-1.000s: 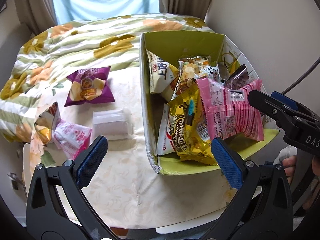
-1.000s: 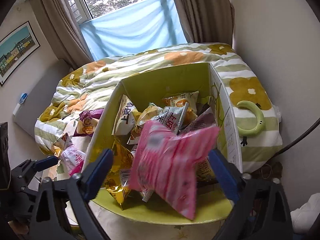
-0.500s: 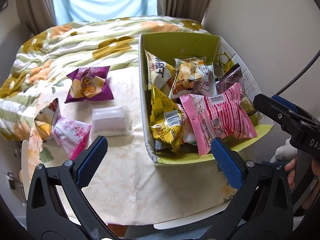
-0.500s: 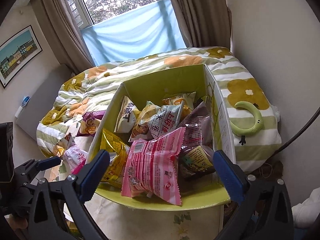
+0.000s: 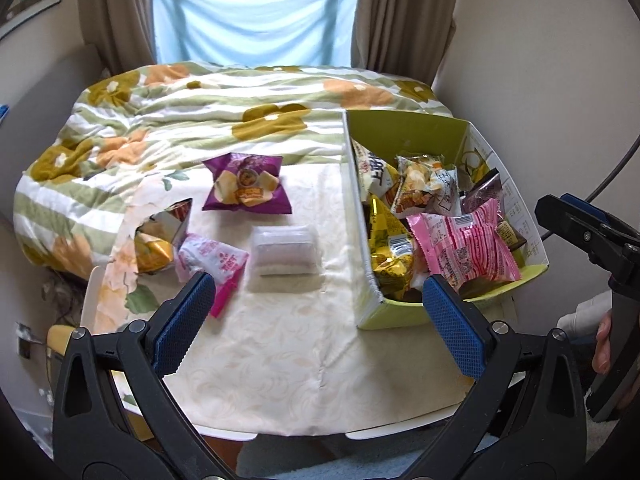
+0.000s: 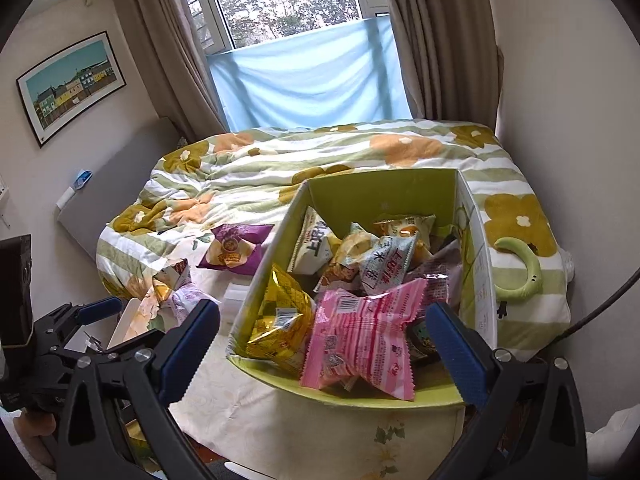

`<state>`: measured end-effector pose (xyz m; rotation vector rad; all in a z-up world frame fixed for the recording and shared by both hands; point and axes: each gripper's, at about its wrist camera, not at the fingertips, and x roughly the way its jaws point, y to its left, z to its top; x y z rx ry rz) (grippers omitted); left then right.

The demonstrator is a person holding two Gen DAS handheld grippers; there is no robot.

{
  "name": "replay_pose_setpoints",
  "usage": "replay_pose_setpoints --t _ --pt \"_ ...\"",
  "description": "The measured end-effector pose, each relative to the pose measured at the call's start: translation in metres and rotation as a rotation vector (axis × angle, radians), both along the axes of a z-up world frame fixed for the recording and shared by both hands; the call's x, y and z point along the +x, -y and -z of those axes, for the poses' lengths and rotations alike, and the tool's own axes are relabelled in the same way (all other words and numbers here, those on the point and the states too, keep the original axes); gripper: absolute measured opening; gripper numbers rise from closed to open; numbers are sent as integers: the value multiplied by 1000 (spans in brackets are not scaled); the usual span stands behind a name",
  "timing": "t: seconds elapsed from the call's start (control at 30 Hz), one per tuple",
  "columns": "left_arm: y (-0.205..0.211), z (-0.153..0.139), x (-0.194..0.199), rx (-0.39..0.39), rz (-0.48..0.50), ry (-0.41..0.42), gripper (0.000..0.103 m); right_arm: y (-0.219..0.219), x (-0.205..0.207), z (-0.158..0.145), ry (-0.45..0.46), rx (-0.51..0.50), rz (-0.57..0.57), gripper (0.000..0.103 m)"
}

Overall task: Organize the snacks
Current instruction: 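Withdraw both grippers from the box toward the table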

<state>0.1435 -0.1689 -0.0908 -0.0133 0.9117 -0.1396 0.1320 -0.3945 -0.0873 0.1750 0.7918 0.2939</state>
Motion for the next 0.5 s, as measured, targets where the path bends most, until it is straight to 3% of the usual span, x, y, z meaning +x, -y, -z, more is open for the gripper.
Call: replay_pose_setpoints --t 0.23,0.5 --pt "-76 -5 -6 -15 -81 19 102 -50 -1 -13 33 11 -33 103" --pt "-168 7 13 -28 -97 -31 102 -126 8 -5 10 0 -3 103"
